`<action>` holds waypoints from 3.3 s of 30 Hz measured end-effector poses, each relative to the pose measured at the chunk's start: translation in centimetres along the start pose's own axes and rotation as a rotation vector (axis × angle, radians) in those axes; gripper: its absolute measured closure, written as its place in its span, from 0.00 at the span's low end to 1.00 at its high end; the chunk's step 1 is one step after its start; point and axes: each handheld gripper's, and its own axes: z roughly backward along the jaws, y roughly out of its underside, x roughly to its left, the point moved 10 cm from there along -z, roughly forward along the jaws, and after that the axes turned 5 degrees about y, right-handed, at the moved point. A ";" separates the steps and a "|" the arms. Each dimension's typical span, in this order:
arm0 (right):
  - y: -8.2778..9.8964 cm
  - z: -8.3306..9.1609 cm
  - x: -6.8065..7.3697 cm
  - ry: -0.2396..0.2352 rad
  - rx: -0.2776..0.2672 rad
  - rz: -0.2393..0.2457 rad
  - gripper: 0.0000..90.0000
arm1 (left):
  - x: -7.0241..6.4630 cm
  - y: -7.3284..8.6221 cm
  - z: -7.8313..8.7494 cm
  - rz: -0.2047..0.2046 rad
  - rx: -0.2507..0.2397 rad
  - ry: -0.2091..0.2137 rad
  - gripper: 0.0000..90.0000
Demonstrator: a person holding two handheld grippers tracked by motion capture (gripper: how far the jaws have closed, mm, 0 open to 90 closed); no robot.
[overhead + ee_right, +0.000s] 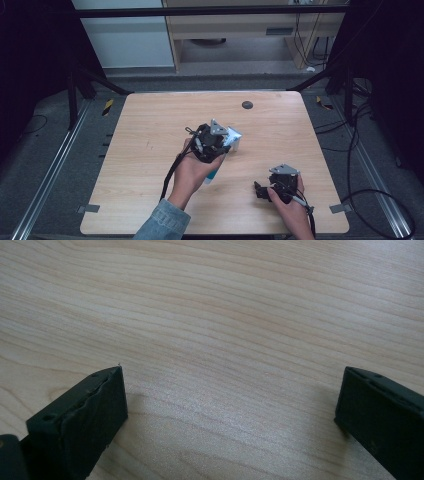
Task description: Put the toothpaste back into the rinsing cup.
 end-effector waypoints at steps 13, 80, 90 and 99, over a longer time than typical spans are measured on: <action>0.0 0.0 0.0 -0.001 0.001 -0.001 0.00 | 0.5 -1.9 0.0 -0.007 -0.041 -0.010 0.87; 0.0 0.0 0.0 -0.001 0.001 0.002 0.00 | 6.5 -6.9 2.6 0.054 -0.190 -0.093 0.87; 0.0 0.0 0.0 0.001 -0.001 0.004 0.00 | 7.2 -7.6 2.5 0.058 -0.208 -0.102 0.87; 0.0 0.0 0.0 0.000 -0.002 0.004 0.00 | 7.1 -7.9 2.3 0.060 -0.226 -0.108 0.87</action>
